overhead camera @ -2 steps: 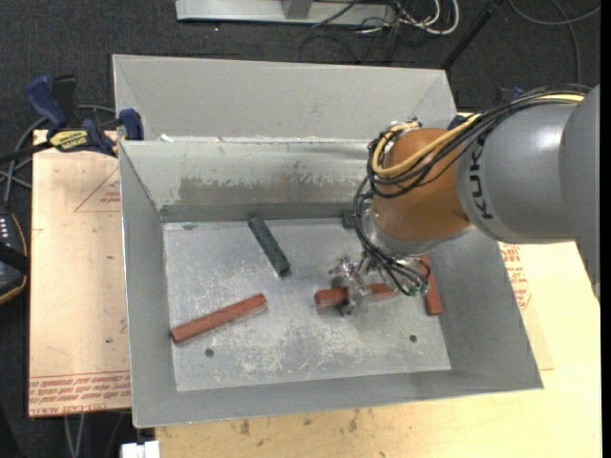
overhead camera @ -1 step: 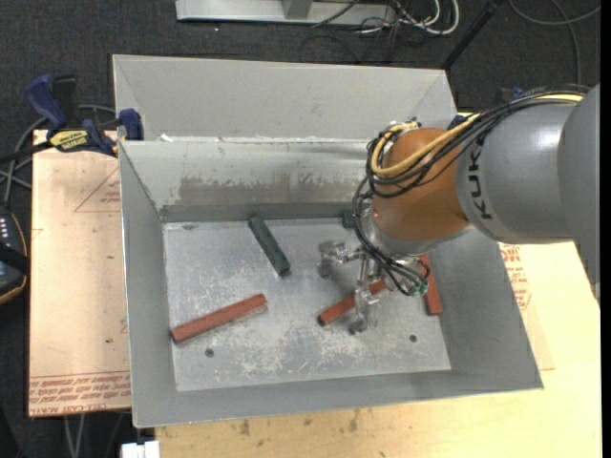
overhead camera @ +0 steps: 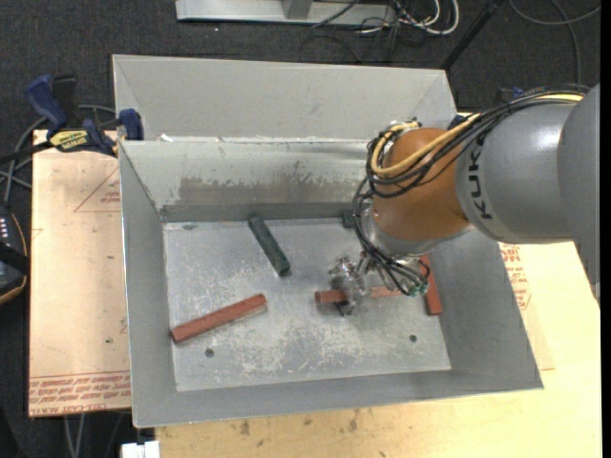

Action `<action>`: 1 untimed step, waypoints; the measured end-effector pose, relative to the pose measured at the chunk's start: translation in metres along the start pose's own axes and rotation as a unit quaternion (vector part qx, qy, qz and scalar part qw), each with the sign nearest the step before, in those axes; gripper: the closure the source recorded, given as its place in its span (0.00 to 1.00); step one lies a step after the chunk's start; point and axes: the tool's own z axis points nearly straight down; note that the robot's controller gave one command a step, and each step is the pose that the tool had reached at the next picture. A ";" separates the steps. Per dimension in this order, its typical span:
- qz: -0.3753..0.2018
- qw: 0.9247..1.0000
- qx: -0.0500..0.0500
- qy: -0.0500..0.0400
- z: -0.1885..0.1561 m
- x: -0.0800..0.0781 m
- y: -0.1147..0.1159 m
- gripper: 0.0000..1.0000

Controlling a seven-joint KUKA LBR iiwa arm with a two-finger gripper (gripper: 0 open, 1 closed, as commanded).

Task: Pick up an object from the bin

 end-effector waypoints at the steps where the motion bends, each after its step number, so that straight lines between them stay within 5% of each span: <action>1: 0.000 1.000 0.000 0.000 0.000 0.000 0.000 0.00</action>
Offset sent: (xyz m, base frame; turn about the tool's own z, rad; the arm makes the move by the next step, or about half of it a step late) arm 0.0000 0.0000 0.0000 0.0000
